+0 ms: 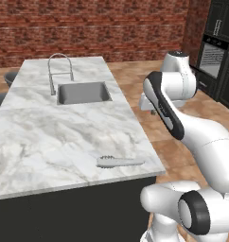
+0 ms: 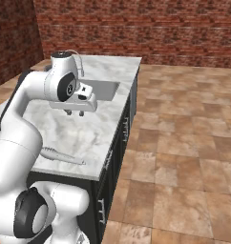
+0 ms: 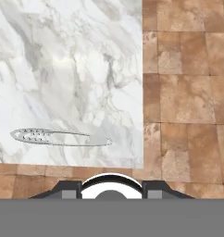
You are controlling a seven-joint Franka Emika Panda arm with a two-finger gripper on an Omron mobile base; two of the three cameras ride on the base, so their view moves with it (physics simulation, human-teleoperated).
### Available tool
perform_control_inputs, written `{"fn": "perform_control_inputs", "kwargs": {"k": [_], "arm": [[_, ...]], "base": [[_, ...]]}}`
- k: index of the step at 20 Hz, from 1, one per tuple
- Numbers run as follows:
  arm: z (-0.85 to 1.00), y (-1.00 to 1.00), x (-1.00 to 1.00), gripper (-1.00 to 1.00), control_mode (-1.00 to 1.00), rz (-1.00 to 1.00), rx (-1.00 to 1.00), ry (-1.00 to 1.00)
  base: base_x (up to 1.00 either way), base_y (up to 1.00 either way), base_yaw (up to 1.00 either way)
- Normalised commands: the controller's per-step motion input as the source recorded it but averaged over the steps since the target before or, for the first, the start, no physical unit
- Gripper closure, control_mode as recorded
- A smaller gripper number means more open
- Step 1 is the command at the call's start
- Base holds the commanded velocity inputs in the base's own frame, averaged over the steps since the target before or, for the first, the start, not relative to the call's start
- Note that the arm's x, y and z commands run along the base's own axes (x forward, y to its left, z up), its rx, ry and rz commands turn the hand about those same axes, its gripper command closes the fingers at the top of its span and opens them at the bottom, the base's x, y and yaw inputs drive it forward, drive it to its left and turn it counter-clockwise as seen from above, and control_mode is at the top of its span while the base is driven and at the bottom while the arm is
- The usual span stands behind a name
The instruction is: Pick up the tongs from the counter and place them near the plate next to the oven.
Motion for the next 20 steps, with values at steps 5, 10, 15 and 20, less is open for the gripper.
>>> {"fn": "perform_control_inputs", "kwargs": {"k": [5, 10, 15, 20], "arm": [[-0.01, 0.0, -0.01, -1.0, -1.0, 0.07, 0.0, -0.03], [-0.1, 0.0, -0.11, -1.0, -1.0, 0.21, 0.0, -0.01], [-0.18, 0.0, -0.14, -1.0, -1.0, 0.31, -0.05, 0.03], [-0.28, 0.0, -0.09, -1.0, -1.0, 0.37, -0.15, 0.11]], "base": [[0.0, 0.0, 0.0], [0.0, 0.0, 0.0], [0.0, 0.0, 0.0], [0.0, 0.0, 0.0]]}}
